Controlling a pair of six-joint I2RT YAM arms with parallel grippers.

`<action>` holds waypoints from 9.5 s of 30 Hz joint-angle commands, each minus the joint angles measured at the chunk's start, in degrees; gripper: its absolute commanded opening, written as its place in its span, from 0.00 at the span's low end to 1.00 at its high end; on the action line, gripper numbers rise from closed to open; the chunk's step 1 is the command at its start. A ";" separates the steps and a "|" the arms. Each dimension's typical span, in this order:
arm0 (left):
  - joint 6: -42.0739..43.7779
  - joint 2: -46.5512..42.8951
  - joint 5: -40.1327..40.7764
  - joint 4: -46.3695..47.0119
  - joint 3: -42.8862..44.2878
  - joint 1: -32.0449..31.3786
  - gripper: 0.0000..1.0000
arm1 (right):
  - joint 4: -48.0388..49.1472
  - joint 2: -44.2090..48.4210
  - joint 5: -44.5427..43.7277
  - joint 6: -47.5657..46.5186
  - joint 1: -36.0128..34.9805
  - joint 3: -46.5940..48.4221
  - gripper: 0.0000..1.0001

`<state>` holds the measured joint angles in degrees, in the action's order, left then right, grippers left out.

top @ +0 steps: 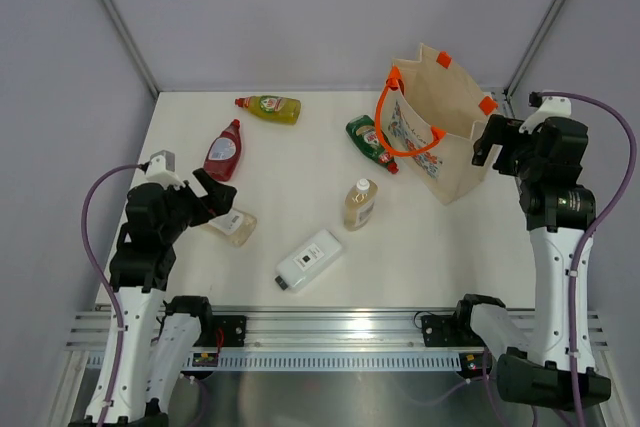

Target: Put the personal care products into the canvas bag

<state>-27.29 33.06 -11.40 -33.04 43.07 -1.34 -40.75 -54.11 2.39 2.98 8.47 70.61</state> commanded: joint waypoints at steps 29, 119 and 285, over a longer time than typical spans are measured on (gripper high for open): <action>-7.61 -7.22 -8.81 -2.56 -3.43 -0.85 0.99 | 5.17 -14.08 59.57 -53.39 -13.83 -15.15 1.00; -8.22 -4.23 -16.29 5.26 -7.56 -0.94 0.99 | 20.89 -29.20 44.02 -5.70 -6.28 32.38 0.00; -20.16 10.45 23.44 -11.09 3.52 -15.27 0.99 | -3.72 -57.86 18.28 -29.78 -5.91 49.55 0.00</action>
<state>-44.88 44.03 8.84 -43.03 47.46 -17.10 -47.53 -114.61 21.76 -20.03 5.34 118.89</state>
